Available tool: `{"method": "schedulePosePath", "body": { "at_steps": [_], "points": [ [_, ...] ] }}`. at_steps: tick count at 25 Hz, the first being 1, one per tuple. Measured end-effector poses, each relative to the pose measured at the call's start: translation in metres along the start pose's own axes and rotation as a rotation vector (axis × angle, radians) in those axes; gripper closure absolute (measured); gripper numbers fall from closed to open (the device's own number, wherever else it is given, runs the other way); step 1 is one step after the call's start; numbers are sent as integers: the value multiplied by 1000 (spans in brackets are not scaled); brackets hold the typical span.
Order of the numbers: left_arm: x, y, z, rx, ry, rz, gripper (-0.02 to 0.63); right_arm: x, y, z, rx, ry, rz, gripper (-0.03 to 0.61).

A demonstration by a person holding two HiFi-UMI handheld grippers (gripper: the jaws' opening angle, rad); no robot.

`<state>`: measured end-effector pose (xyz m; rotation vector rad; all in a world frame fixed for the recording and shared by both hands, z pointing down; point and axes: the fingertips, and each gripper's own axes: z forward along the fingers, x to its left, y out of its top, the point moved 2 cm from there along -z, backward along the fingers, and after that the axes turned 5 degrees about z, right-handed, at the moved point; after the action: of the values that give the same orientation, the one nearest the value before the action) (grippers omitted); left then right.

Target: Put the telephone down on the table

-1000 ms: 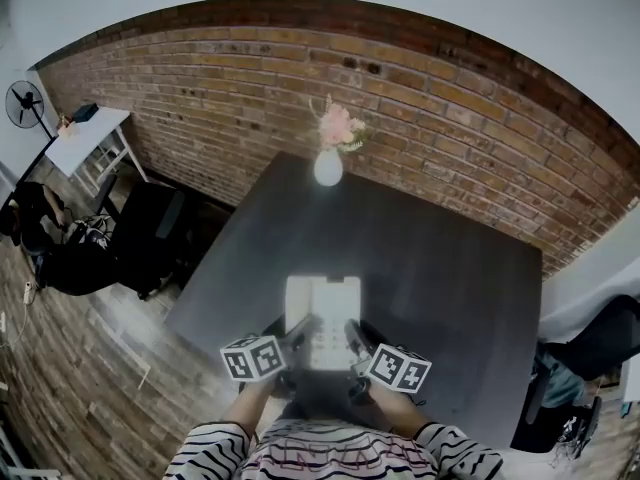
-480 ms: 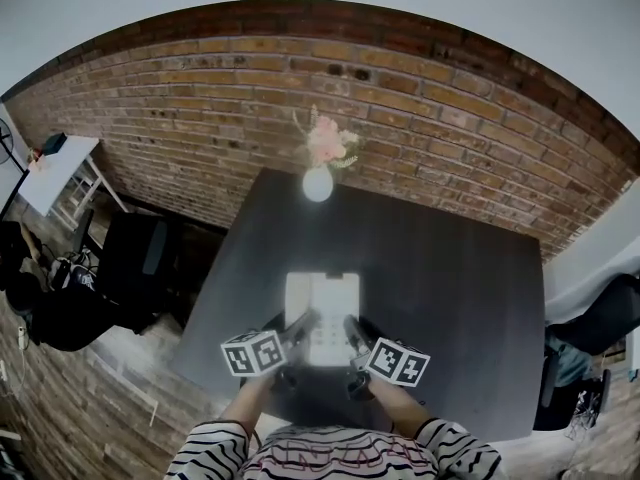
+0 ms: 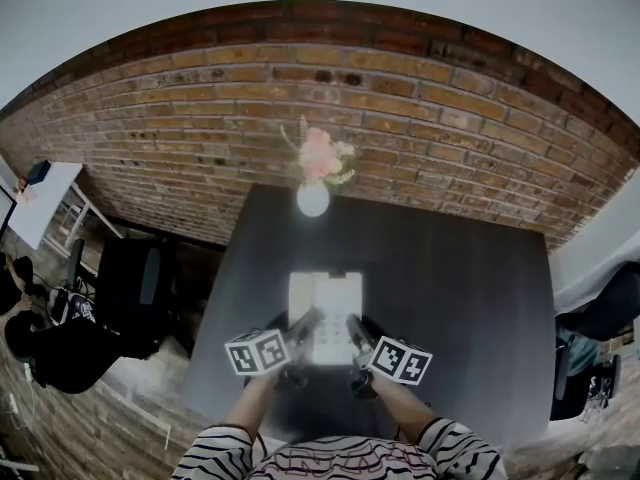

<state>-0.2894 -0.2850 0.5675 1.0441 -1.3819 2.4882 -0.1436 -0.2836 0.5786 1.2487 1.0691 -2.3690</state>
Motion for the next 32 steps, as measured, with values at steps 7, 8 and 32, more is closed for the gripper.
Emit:
{"method": "schedulePosePath", "body": {
  "at_steps": [7,8,32],
  "points": [
    [23,24,49,13,-10,26,282,-16,29,44,-24,-10,7,430],
    [26,27,56,14,-11,26,282,-18,34,51,-26,-13,4,430],
    [98,46,186,95,-13,-15,282,-91,86,162,-9,-114,24,426]
  ]
}}
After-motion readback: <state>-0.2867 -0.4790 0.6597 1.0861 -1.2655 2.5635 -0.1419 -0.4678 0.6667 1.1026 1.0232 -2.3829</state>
